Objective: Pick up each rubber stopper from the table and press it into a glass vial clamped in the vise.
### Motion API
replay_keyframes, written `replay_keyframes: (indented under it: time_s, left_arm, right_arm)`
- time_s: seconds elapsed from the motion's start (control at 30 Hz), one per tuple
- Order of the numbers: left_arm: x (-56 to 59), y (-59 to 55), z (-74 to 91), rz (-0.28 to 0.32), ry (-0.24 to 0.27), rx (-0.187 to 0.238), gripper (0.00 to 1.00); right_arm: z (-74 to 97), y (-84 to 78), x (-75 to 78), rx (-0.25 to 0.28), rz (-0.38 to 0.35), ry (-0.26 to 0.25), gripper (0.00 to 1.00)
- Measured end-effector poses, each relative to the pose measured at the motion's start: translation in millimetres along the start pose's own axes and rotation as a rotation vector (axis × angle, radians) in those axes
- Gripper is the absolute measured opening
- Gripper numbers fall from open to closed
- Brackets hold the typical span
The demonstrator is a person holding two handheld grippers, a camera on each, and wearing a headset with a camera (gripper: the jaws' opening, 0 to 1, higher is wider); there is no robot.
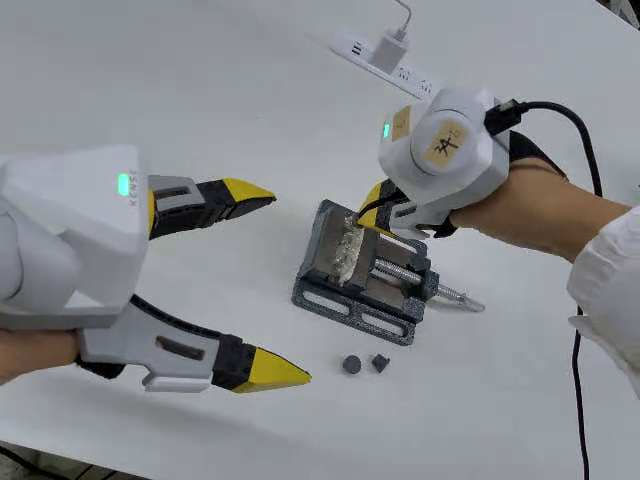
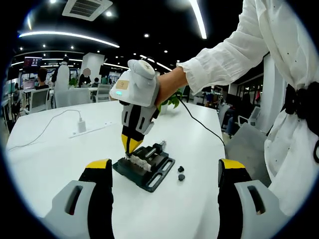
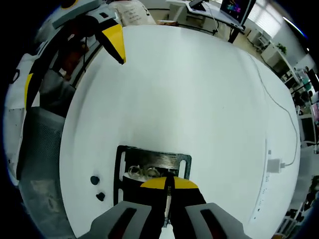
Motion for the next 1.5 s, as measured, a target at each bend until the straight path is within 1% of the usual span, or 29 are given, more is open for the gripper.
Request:
replay_keyframes:
  time_s: [0.07,0.13,0.2,0.23,0.3,0.33,0.43,0.5,0.53,0.57,0.6,0.63,0.67,0.73,0.77,0.8,0.83,0.9,0.97,1.0,1.03,1.13,1.23,1.3,1.37,1.5]
  left_arm:
    - [-0.2,0.3,-0.6,-0.004,0.0,-0.003,0.86]
    - [0.5,1.1,-1.0,-0.004,-0.001,0.0,0.86]
    - [0.7,1.5,-1.1,-0.005,0.0,-0.001,0.86]
    - [0.7,1.8,-1.1,-0.005,0.0,0.0,0.86]
    - [1.1,2.2,-0.8,-0.006,0.0,0.001,0.86]
    - [1.4,1.5,-0.7,-0.007,0.0,-0.003,0.86]
    - [3.2,0.8,-0.8,-0.009,-0.002,-0.01,0.86]
    - [5.2,1.3,-0.4,-0.011,-0.005,-0.012,0.86]
    - [6.3,0.9,-0.1,-0.011,-0.008,-0.016,0.86]
    - [7.4,0.0,0.4,-0.015,-0.011,-0.024,0.86]
    - [8.2,-1.5,1.6,-0.021,-0.01,-0.034,0.86]
    - [8.4,-2.1,2.4,-0.019,-0.01,-0.036,0.85]
    - [8.5,-3.2,3.9,-0.013,-0.008,-0.04,0.85]
    - [8.4,-4.2,5.7,-0.015,-0.001,-0.045,0.85]
    - [8.8,-4.9,6.6,-0.011,0.0,-0.048,0.85]
    - [9.4,-5.2,6.9,-0.01,0.0,-0.05,0.85]
    - [10.1,-6.2,7.4,-0.011,0.001,-0.056,0.85]
    - [11.1,-8.0,7.6,-0.011,0.001,-0.063,0.85]
    - [13.0,-9.4,7.7,-0.008,0.0,-0.068,0.85]
    - [14.2,-10.4,7.7,-0.007,-0.001,-0.072,0.84]
    - [15.1,-11.1,7.8,-0.006,-0.002,-0.076,0.84]
    - [17.8,-11.7,8.3,-0.006,-0.003,-0.082,0.84]
    - [19.7,-11.4,8.8,-0.004,-0.003,-0.084,0.84]
    - [20.7,-11.5,8.8,-0.003,-0.004,-0.088,0.84]
    - [21.8,-11.5,8.4,-0.005,-0.005,-0.092,0.84]
    - [24.0,-9.6,7.3,-0.011,-0.011,-0.098,0.84]
  right_arm:
    - [-0.9,-0.2,0.7,-0.003,0.002,0.0,0.0]
    - [-2.5,-0.3,0.2,-0.031,0.049,-0.02,0.0]
    - [0.0,2.7,-4.0,-0.048,0.067,-0.035,0.0]
    - [0.8,3.0,-4.3,-0.057,0.089,-0.043,0.0]
    - [0.6,3.5,-5.6,-0.066,0.101,-0.055,0.0]
    - [0.3,3.6,-5.1,-0.078,0.127,-0.063,0.0]
    - [0.5,3.3,-4.4,-0.083,0.114,-0.068,0.0]
    - [2.2,2.1,-1.5,-0.067,0.081,-0.058,0.0]
    - [2.9,1.6,-0.6,-0.063,0.082,-0.054,0.0]
    - [2.9,1.9,0.1,-0.056,0.067,-0.049,0.0]
    - [2.9,1.7,-0.9,-0.048,0.011,-0.052,0.0]
    - [3.6,1.0,-0.3,-0.045,0.029,-0.053,0.0]
    - [4.0,0.4,-0.3,-0.031,0.036,-0.054,0.0]
    - [3.9,0.1,-0.5,-0.01,0.003,-0.059,0.0]
    - [4.2,-1.4,-0.4,0.001,0.016,-0.059,0.0]
    - [3.8,-2.5,1.0,0.008,0.014,-0.059,0.0]
    - [3.6,-2.1,1.5,0.02,-0.008,-0.06,0.0]
    - [4.1,-2.8,1.8,0.038,-0.027,-0.055,0.0]
    - [4.0,-2.9,2.0,0.065,-0.075,-0.048,0.0]
    - [3.2,-3.2,3.0,0.076,-0.086,-0.045,0.0]
    - [3.5,-4.2,3.8,0.081,-0.092,-0.049,0.0]
    - [4.8,-6.0,7.7,0.106,-0.131,-0.068,0.04]
    - [6.5,-2.3,6.9,0.15,-0.167,-0.075,0.05]
    - [10.9,-0.9,4.4,0.161,-0.186,-0.083,0.09]
    - [13.1,-1.3,4.1,0.177,-0.2,-0.082,0.07]
    - [19.6,0.2,-2.9,0.231,-0.257,-0.087,0.09]
Point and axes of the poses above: the centre of the closed fingertips' face, and the gripper's own axes: z roughly backward along the fingers, x roughly to its right, y roughly out of its top, the point moved 2 cm from there along z, roughly backward along the fingers, and after that the axes turned 2 degrees about -y, right-handed, at the moved point
